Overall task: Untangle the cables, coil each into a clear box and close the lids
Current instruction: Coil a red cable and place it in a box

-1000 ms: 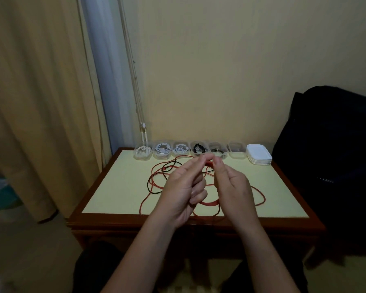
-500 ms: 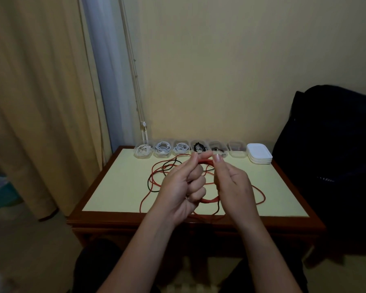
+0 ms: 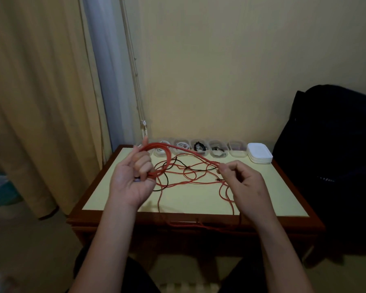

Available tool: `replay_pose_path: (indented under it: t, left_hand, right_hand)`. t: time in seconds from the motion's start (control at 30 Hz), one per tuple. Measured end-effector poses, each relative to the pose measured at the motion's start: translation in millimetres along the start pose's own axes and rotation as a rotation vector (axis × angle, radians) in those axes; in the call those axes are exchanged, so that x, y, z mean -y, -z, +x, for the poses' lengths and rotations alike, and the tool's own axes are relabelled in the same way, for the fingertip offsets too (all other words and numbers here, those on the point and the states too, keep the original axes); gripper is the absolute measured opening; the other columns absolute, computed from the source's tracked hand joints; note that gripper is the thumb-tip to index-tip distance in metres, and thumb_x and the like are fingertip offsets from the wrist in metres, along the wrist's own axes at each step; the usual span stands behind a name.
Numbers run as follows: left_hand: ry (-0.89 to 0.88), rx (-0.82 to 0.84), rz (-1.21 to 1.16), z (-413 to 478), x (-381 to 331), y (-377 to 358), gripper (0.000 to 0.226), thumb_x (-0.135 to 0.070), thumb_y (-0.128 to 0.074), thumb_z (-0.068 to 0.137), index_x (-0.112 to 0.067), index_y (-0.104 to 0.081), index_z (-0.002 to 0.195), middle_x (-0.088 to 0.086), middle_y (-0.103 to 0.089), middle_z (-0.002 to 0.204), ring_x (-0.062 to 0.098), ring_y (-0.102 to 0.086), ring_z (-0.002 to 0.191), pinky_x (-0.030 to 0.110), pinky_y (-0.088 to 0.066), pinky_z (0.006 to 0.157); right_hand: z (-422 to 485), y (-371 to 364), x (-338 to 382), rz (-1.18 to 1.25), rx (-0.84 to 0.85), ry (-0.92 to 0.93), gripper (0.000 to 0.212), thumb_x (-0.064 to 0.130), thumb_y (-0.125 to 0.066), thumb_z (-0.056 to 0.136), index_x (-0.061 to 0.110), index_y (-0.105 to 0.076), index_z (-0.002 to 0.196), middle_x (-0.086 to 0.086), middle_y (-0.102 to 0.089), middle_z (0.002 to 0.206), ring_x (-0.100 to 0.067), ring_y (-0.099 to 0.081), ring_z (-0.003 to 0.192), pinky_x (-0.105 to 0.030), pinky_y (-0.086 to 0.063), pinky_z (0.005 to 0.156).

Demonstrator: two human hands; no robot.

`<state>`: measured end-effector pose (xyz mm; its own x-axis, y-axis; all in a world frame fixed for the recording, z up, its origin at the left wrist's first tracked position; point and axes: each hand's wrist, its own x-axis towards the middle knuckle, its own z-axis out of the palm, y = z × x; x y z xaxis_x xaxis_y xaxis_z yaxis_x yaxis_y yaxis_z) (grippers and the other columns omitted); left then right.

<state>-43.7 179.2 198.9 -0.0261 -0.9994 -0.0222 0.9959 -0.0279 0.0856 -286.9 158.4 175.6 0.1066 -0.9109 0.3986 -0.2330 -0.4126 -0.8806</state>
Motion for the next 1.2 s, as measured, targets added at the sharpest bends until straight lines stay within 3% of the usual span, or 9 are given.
replay_pose_path:
  t: [0.27,0.37,0.5,0.6,0.73,0.87,1.03,1.13,1.2]
  left_hand:
    - [-0.336,-0.152,0.182,0,-15,-4,0.036,-0.015,-0.037,0.106,-0.011,-0.06,0.132,-0.01,-0.032,0.054,0.007,-0.024,0.038,0.02,-0.022,0.034]
    - [-0.478,-0.209,0.408,1,-1,-5,0.033,-0.015,-0.041,0.105,-0.008,-0.06,0.131,-0.007,-0.038,0.06,0.005,-0.028,0.044,0.017,-0.024,0.038]
    - [-0.641,-0.207,0.946,-2,24,-8,0.029,-0.016,-0.042,0.106,-0.015,-0.06,0.129,-0.004,-0.051,0.067,0.006,-0.039,0.052,0.018,-0.034,0.046]
    - [-0.662,-0.16,1.32,-4,41,-7,0.025,-0.019,-0.041,0.107,-0.028,-0.059,0.122,-0.005,-0.06,0.069,0.006,-0.052,0.057,0.019,-0.045,0.052]
    - [-0.482,0.024,1.541,-6,59,0,0.03,-0.016,-0.039,0.107,-0.017,-0.057,0.131,0.003,-0.066,0.075,0.018,-0.064,0.062,0.025,-0.053,0.055]
    - [-0.244,0.136,1.498,-10,75,8,0.03,-0.013,-0.037,0.108,-0.013,-0.058,0.129,0.002,-0.058,0.066,0.014,-0.047,0.04,0.022,-0.037,0.04]
    - [0.105,0.153,0.981,-14,84,5,0.036,-0.012,-0.043,0.1,0.002,-0.056,0.13,-0.002,-0.031,0.059,0.004,-0.019,0.038,0.019,-0.01,0.04]
    - [0.168,0.211,0.745,-15,83,3,0.038,-0.017,-0.046,0.095,0.0,-0.062,0.125,-0.006,-0.022,0.057,0.003,-0.014,0.037,0.019,-0.009,0.036]
    - [0.16,0.222,0.696,-16,82,2,0.033,-0.019,-0.048,0.095,-0.005,-0.068,0.119,-0.008,-0.017,0.055,0.004,-0.009,0.038,0.018,-0.009,0.035]
  right_hand:
    - [1,8,-15,-0.191,-0.051,0.018,0.013,0.032,-0.067,0.095,0.027,-0.068,0.082,0.011,-0.062,0.067,-0.005,-0.053,0.063,-0.012,-0.039,0.055]
    - [1,3,-16,-0.376,-0.04,0.119,0.015,0.028,-0.068,0.095,0.024,-0.069,0.08,0.016,-0.066,0.074,0.001,-0.059,0.076,-0.01,-0.037,0.06]
    - [0,-4,-14,-0.516,0.097,0.19,0.02,0.031,-0.065,0.096,0.027,-0.069,0.077,0.018,-0.06,0.068,-0.001,-0.056,0.07,-0.016,-0.034,0.06]
    - [-4,-8,-6,-0.409,0.237,0.156,0.03,0.037,-0.061,0.098,0.032,-0.063,0.068,0.015,-0.059,0.06,-0.004,-0.055,0.065,-0.016,-0.034,0.056]
    - [-9,-11,7,-0.207,0.2,0.137,0.041,0.042,-0.055,0.099,0.025,-0.057,0.062,0.011,-0.048,0.05,-0.005,-0.043,0.049,-0.018,-0.029,0.05]
    - [-8,-11,13,-0.122,0.08,0.12,0.046,0.041,-0.053,0.101,0.017,-0.054,0.062,0.01,-0.043,0.046,-0.006,-0.038,0.045,-0.018,-0.027,0.047]
    - [-7,-18,11,-0.018,-0.089,0.101,0.049,0.054,-0.056,0.091,0.011,-0.058,0.068,0.009,-0.044,0.054,-0.005,-0.038,0.053,-0.021,-0.032,0.051]
    - [-7,-23,14,0.035,-0.161,0.053,0.049,0.063,-0.053,0.089,0.016,-0.061,0.079,-0.002,-0.055,0.063,-0.011,-0.046,0.057,-0.032,-0.039,0.054]
    - [-8,-26,15,0.068,-0.07,0.021,0.042,0.06,-0.047,0.097,0.026,-0.069,0.089,0.001,-0.062,0.067,-0.011,-0.052,0.058,-0.032,-0.043,0.056]
